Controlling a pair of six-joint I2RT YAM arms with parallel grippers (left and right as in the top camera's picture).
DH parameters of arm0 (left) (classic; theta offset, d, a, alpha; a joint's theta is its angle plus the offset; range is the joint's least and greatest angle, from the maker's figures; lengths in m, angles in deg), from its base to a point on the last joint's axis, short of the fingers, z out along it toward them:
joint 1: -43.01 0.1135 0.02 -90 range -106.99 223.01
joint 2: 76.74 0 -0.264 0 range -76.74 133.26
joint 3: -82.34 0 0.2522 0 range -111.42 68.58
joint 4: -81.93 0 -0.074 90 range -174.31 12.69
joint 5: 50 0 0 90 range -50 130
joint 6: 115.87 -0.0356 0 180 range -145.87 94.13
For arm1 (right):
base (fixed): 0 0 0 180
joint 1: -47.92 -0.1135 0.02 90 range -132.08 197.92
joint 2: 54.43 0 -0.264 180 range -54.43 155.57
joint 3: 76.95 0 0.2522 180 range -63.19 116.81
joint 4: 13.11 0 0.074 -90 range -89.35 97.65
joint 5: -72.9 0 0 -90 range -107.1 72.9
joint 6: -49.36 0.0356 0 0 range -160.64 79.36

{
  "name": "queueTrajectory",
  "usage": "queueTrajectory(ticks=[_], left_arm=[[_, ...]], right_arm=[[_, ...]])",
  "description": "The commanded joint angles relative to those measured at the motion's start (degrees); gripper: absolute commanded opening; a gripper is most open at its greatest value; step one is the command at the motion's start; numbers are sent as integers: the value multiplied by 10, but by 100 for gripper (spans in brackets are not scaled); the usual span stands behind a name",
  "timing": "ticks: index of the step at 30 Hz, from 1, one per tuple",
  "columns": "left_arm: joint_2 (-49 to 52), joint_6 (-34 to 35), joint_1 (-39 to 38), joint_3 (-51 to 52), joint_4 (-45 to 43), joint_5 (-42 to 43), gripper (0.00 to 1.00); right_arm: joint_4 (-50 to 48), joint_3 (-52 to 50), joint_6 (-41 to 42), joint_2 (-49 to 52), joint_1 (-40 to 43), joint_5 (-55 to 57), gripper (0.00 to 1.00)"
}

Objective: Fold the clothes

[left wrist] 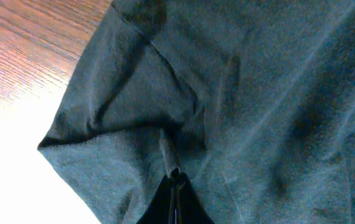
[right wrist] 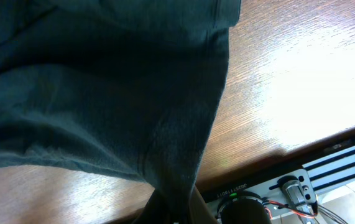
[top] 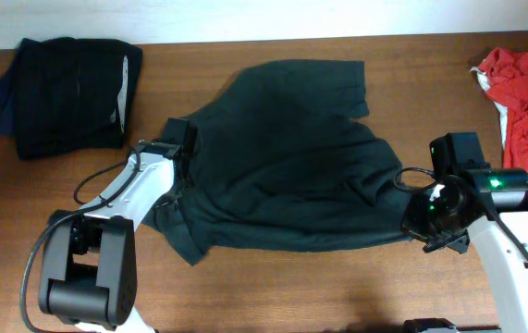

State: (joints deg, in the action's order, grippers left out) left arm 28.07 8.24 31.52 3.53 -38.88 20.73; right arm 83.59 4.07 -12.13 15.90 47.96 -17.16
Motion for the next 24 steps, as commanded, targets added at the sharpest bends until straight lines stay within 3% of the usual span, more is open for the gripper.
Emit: queueTrajectory(ticks=[1,6,10,14,18,21,24], left_arm=[[6,2,2,-6,-1,3,1],[-75,2,2,-129,148,-2,1],[-240,-12,2,-313,280,-2,1],[-383,-20,2,-435,326,-39,0],[-484,-20,2,-529,344,-109,1],[-510,-20,2,-634,381,-144,1],[-502,-20,2,-650,389,-145,1]], right_arm=[[2,-1,2,-5,3,1,5],[-2,7,2,-6,4,3,4],[54,107,1,-6,4,3,4],[141,285,-33,-6,3,3,4],[144,449,-59,-10,3,-54,4],[144,552,-58,-10,4,-60,4],[135,612,-51,-7,4,-54,4]])
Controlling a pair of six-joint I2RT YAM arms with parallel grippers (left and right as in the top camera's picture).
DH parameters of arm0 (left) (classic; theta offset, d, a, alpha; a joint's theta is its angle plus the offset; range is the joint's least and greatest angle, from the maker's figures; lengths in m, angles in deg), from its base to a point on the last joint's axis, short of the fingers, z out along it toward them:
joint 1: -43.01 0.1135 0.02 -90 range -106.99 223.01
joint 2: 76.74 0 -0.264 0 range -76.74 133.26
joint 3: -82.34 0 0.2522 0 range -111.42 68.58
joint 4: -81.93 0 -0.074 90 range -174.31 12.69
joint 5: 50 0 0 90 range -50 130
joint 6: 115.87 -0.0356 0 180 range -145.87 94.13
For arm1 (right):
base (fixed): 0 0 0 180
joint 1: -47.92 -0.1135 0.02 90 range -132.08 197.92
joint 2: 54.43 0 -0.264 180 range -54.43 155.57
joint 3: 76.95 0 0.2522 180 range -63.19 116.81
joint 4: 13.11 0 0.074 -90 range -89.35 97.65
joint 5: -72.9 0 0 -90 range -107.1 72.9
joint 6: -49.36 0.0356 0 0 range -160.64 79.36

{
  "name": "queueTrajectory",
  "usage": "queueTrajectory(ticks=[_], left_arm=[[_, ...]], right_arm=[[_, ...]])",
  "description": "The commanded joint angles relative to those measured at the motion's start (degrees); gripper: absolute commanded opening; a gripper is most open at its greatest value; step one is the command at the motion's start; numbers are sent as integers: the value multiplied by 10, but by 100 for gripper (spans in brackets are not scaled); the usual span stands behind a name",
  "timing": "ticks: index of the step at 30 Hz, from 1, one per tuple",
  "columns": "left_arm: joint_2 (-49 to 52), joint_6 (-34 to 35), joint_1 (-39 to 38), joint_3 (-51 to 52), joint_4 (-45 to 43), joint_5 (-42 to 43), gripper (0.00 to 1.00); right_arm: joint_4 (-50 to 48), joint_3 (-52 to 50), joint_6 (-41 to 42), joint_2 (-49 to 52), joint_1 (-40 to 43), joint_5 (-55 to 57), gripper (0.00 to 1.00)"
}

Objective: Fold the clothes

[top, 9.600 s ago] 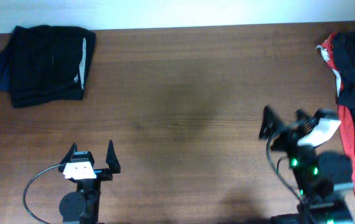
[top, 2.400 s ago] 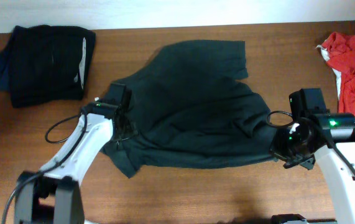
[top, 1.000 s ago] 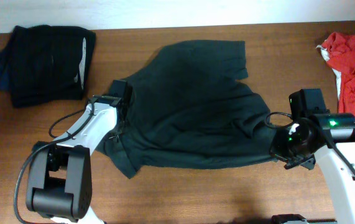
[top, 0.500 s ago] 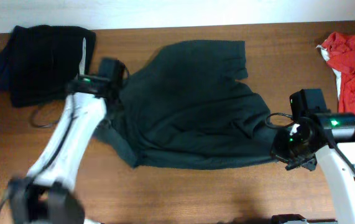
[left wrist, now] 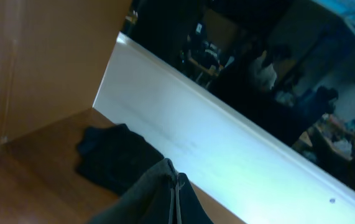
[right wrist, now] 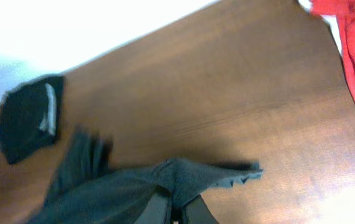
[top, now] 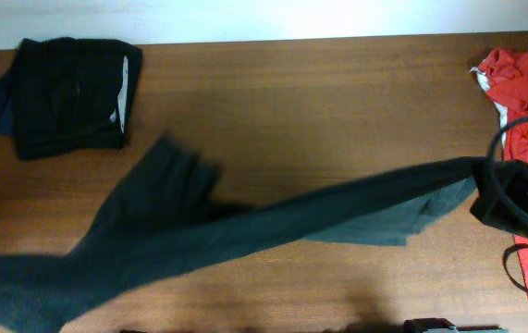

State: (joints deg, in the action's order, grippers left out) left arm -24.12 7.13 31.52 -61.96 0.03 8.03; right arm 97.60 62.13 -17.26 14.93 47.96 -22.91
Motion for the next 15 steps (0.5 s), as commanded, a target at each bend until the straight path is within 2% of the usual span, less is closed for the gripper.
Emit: queueTrajectory(ticks=[1,5,6,7,8,10,12,14,15], left_arm=[[34,-9,2,15,-7,-18,1],[166,-9,2,75,-35,0,1],[223,-11,2,76,-43,11,1],[302,-45,2,76,-80,52,0],[363,-73,2,76,-120,84,0],[488,-96,2,51,-175,88,0],[544,-150,2,-57,-177,66,1],[545,-156,12,-185,-183,51,0],[544,-156,23,-281,-178,59,0]], right_arm=[[-24,33,1,9,4,10,4],[-69,33,10,109,4,30,4],[-93,33,10,145,3,30,4],[-125,33,10,183,4,22,4],[-165,33,10,224,4,-9,4],[-247,38,-6,287,5,-108,4],[-297,90,-5,304,37,-162,4],[-309,167,-4,303,79,-189,4],[-303,253,-4,303,128,-214,4]])
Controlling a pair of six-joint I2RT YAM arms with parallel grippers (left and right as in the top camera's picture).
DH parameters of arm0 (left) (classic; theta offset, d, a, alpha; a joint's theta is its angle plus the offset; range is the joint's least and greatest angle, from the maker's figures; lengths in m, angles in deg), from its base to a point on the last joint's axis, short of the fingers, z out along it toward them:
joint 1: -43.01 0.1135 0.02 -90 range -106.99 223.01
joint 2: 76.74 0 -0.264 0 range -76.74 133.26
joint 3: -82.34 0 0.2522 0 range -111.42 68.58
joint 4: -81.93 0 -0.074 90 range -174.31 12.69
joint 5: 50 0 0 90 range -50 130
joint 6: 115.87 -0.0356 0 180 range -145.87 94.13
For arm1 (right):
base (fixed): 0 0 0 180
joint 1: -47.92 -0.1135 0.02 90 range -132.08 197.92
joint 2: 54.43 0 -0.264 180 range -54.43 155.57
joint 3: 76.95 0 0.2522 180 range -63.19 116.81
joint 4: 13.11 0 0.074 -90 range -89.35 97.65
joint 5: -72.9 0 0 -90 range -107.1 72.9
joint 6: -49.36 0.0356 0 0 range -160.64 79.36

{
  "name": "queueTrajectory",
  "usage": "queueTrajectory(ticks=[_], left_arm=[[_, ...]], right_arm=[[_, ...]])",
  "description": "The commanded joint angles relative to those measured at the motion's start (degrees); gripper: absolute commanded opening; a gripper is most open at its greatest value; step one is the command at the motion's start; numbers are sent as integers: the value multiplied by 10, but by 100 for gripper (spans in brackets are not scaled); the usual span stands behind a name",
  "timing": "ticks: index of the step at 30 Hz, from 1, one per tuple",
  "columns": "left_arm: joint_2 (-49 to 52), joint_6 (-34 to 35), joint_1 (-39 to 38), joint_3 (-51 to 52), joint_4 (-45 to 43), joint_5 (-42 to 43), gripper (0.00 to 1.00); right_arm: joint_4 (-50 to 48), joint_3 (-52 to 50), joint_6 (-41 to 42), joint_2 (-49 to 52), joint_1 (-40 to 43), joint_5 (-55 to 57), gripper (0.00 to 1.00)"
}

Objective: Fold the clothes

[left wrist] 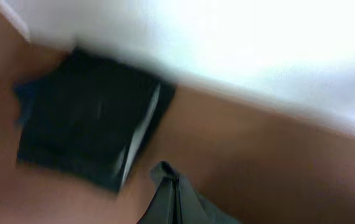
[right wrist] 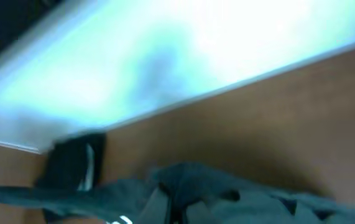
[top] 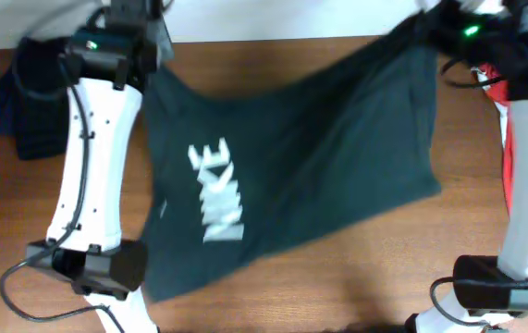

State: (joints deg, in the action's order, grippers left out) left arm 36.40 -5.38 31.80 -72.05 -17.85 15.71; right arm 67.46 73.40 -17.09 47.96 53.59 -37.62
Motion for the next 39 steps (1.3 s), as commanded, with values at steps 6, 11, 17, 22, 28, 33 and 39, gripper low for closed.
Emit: queueTrajectory(ticks=[6,11,17,22,28,33,39], left_arm=[[-73,-34,54,-366,98,17,0],[29,45,54,-141,200,51,0],[55,86,54,-17,276,61,0],[-144,25,54,-16,303,118,0],[-288,10,54,211,303,205,0],[-417,10,54,357,303,201,0],[-462,11,54,501,303,232,11]], right_arm=[[149,290,-58,-19,211,-71,4],[278,132,-96,56,153,-28,4],[305,-69,-173,48,80,-15,4],[305,-82,-142,-71,59,90,4],[305,-332,-134,-217,60,107,4],[305,-523,-137,-329,60,103,4],[288,-592,-136,-337,60,103,4]])
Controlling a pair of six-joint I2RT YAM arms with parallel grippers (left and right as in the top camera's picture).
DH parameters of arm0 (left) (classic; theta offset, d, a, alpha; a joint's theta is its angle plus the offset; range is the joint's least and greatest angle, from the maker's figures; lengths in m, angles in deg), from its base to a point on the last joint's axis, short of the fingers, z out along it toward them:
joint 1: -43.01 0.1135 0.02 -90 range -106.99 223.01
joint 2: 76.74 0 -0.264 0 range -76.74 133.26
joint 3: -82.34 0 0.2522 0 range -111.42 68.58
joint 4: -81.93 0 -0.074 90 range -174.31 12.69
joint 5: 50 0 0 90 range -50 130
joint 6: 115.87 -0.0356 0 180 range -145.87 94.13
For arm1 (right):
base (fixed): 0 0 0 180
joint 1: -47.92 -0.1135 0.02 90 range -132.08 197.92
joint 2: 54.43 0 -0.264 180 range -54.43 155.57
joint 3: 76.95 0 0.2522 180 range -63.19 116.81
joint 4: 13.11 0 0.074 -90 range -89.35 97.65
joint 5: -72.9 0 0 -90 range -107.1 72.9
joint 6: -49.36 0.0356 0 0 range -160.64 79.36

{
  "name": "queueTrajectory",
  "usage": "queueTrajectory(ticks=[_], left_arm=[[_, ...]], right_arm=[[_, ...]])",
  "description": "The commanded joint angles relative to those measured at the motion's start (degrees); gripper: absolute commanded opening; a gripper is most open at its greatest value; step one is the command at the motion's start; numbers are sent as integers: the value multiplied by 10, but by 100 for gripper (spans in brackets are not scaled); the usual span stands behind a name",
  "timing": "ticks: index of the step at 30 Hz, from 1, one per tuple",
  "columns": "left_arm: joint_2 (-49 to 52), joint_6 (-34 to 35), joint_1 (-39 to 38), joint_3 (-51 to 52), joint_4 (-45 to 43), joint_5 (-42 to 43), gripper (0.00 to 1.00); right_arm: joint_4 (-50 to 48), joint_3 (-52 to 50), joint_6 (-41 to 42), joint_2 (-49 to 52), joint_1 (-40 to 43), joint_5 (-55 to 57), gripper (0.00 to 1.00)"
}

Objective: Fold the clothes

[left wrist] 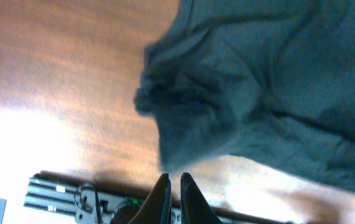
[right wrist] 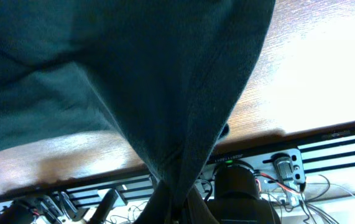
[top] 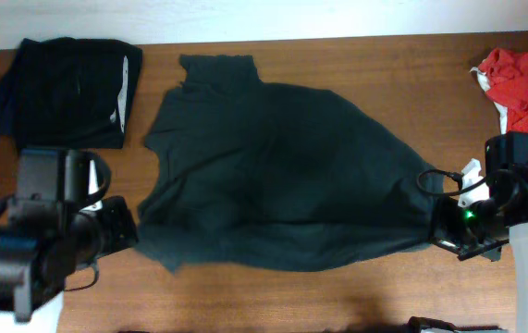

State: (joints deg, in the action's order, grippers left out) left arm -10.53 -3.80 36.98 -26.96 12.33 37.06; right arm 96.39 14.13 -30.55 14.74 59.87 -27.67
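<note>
A dark green T-shirt [top: 273, 180] lies spread over the middle of the wooden table [top: 337, 296], its collar end toward the far edge. My right gripper [top: 436, 227] is at the shirt's near right corner. In the right wrist view the cloth [right wrist: 165, 81] runs down between the right gripper [right wrist: 177, 196], which is shut on it. My left gripper [top: 127, 233] is at the near left corner. In the left wrist view the left gripper [left wrist: 174, 178] is slightly open with nothing in it, just below the bunched corner [left wrist: 183, 121].
A folded black garment [top: 65, 88] lies at the far left. Red clothing [top: 522, 88] is heaped at the right edge. Both wrist views show the table's near edge, with metal rails [right wrist: 326, 155] and cables below it.
Both arms were up at the far edge holding the shirt with its white print showing. Now they are at the near edge, the shirt lies flat with no print showing, and the left gripper has let go.
The shirt first lay rumpled with both grippers shut on its near corners. Then it hung stretched in a long band across the table. Then it was held at the far edge, print visible. Now it lies spread flat, the right gripper still gripping it.
</note>
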Motion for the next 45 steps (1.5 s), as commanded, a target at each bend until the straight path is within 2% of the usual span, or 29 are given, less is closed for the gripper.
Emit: queueTrajectory(ticks=[1,2,4,6,9,11,14,16,18,20,27,30,32,34,35,37,39,42,45], left_arm=[[9,-5,2,71,0,17,28],[14,-5,2,85,-2,17,49],[31,-5,2,93,-32,17,52],[51,-5,2,93,-86,17,57],[121,-23,2,93,-173,17,57],[198,-59,2,93,-231,16,57],[328,-71,12,93,-323,-40,55],[425,-72,32,93,-391,-42,26],[486,-72,34,93,-433,-42,8],[525,-72,34,93,-468,-40,4],[563,-76,34,93,-517,-23,3],[578,-97,34,93,-532,27,3],[592,-98,34,93,-532,28,3],[602,-97,36,93,-525,-12,3],[603,-88,40,93,-509,-74,1],[603,-9,56,93,-459,-214,1],[603,52,79,81,-400,-274,1],[598,151,111,3,-277,-328,1],[582,153,114,-133,-162,-317,1]], right_arm=[[-2,0,-2,-5,-3,3,9],[-4,0,-2,-4,-3,6,18],[-11,0,-2,-3,-3,14,70],[-17,0,-2,1,-3,16,98],[-35,0,-2,19,-3,16,99],[-45,0,-2,39,-3,16,99],[-38,0,-2,70,-3,9,99],[-38,0,-2,80,-3,7,99],[-41,0,-2,80,-3,7,100],[-43,0,-2,80,-3,7,100],[-55,0,-2,80,-3,7,99],[-56,0,-2,80,-3,7,99],[-56,0,-2,80,-3,7,99],[-56,0,-2,80,-3,7,99],[-55,0,-2,80,-3,7,99],[-55,0,-2,80,-3,7,99],[-56,0,-2,80,-3,7,99],[-56,0,-2,80,-3,7,99],[-61,0,-2,80,-3,7,99]])
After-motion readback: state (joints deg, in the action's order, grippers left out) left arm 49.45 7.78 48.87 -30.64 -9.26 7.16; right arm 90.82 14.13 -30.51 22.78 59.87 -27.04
